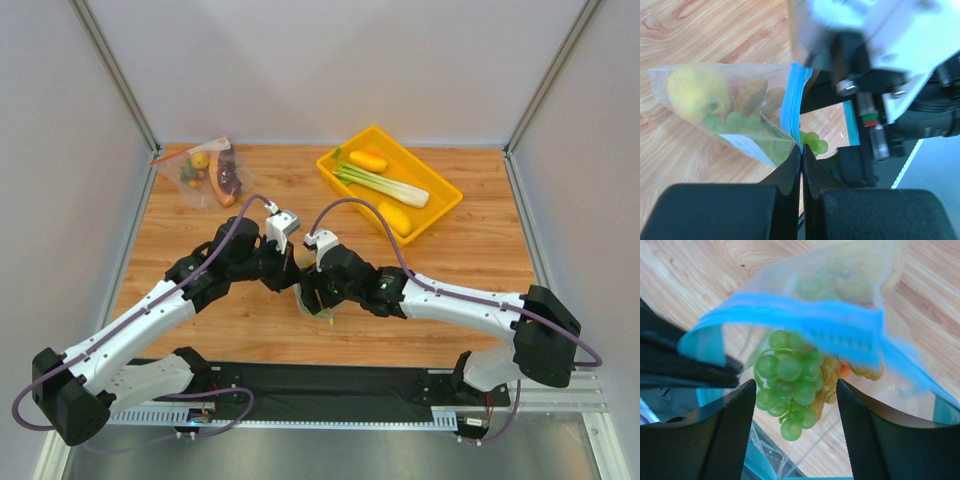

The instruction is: Open the zip-top bag and remove the fake food

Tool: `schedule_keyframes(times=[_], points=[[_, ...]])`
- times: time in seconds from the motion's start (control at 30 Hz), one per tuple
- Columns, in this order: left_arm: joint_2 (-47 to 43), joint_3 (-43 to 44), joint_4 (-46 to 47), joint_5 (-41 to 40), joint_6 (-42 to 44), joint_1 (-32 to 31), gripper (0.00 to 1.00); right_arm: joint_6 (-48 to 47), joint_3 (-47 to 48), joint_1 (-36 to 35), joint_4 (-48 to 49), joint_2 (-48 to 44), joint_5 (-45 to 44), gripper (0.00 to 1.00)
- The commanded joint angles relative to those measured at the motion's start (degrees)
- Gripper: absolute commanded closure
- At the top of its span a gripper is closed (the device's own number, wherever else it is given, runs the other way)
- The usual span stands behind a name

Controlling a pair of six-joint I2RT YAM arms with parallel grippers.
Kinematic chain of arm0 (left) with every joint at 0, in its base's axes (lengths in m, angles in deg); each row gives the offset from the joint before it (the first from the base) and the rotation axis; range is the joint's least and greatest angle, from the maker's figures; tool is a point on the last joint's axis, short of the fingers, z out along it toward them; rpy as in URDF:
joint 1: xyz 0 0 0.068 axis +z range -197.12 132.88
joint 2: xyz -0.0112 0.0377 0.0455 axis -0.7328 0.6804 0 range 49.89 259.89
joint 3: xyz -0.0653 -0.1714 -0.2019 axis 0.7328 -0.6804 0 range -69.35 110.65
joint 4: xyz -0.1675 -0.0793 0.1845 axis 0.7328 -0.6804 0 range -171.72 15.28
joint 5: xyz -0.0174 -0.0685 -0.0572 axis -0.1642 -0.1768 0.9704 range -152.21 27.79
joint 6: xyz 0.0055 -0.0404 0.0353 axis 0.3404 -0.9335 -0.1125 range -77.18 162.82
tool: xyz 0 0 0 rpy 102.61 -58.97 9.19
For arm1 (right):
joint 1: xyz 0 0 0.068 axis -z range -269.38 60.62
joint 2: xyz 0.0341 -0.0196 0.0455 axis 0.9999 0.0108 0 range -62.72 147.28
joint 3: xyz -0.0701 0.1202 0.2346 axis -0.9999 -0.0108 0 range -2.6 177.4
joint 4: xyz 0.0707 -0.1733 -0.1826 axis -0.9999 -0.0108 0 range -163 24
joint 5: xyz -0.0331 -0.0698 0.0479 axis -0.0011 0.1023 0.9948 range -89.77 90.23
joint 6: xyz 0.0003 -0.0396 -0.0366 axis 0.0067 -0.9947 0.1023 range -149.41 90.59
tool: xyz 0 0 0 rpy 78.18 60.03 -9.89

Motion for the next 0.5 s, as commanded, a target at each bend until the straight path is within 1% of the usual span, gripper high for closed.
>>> schedule_keyframes(times=[0.0,0.07,0.13,0.17,0.23,0.27,0.33,0.37,0.43,0.47], points=[[-1.0,1.2,3.8,1.8,-0.4,0.2,1.00,1.5,-0.5,-0.7,2.0,2.3,-3.5,0.32],[-1.3,1.2,4.1,2.0,-0.8,0.1,1.00,1.9,-1.3,-0.8,2.8,3.7,-4.5,0.32],[-1.5,1.0,4.2,2.2,-0.9,0.1,1.00,2.5,-2.3,-0.9,4.4,4.7,-4.8,0.35],[-1.6,0.9,4.2,2.2,-0.9,0.2,1.00,2.7,-2.5,-0.9,5.4,5.0,-4.9,0.42],[-1.6,0.7,4.1,1.9,-0.7,0.2,1.00,3.0,-2.9,-1.1,6.3,5.3,-4.6,0.51],[-1.6,0.4,4.0,1.6,-0.8,0.2,1.00,2.9,-2.9,-1.1,6.5,5.3,-4.6,0.63],[-1.3,0.3,3.5,0.5,-0.5,0.2,1.00,3.0,-2.9,-1.1,6.2,4.8,-4.8,0.75],[-1.3,0.1,3.2,-0.2,-0.6,0.2,1.00,2.7,-3.0,-1.1,5.9,4.5,-5.0,0.87],[-0.9,0.0,2.6,-2.4,-0.8,0.2,1.00,2.5,-3.0,-1.3,5.4,2.7,-5.6,0.97],[-0.6,0.0,2.4,-3.3,-1.0,0.2,1.00,2.3,-3.1,-1.2,4.7,1.9,-6.2,1.00]])
